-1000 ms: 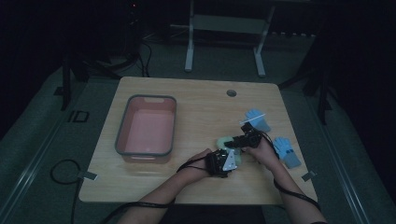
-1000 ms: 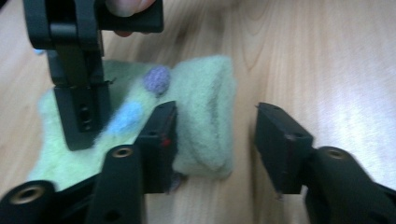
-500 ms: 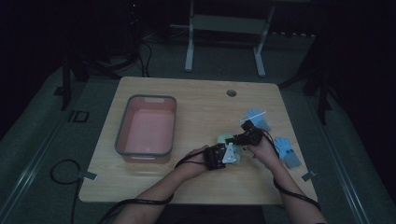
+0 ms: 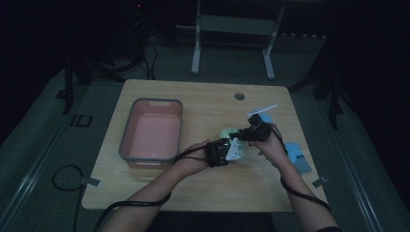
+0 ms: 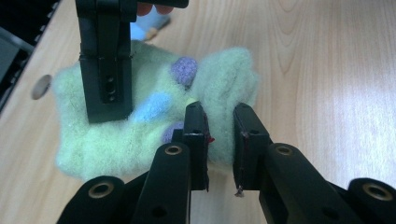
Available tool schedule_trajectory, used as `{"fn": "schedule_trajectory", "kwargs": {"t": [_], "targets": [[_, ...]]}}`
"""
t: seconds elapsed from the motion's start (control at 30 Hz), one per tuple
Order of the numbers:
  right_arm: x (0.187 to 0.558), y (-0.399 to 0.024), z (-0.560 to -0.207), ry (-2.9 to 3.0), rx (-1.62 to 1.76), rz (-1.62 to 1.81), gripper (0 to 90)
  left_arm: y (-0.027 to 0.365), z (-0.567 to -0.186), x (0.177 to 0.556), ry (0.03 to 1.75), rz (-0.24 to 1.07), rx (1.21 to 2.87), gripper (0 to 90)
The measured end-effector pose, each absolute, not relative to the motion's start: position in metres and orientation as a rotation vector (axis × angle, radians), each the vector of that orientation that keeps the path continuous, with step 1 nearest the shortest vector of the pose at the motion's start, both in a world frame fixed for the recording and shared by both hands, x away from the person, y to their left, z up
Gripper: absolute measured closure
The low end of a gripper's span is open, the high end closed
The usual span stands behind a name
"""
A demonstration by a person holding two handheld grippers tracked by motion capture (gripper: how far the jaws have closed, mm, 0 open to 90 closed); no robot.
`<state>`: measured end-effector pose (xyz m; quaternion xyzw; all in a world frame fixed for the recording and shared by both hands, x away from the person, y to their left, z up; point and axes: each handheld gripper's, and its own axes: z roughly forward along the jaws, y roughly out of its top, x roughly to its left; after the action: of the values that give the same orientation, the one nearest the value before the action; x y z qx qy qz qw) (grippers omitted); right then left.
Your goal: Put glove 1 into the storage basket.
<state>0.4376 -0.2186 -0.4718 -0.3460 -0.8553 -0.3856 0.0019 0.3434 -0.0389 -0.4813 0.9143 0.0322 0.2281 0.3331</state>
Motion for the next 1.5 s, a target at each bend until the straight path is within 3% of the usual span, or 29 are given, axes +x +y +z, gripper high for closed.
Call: {"fn": "schedule_trajectory", "kwargs": {"t": [0.83,1.5], "targets": [[0.452,-0.137,-0.419,-2.709,-0.908,-1.310,71.9,0.038,-0.431,0.345,0.153,0.694,2.419,78.5],[0.468,-0.043,-0.414,-2.706,-0.771,-1.304,71.9,0.120,-0.429,0.347,0.257,0.744,2.472,78.4]]}}
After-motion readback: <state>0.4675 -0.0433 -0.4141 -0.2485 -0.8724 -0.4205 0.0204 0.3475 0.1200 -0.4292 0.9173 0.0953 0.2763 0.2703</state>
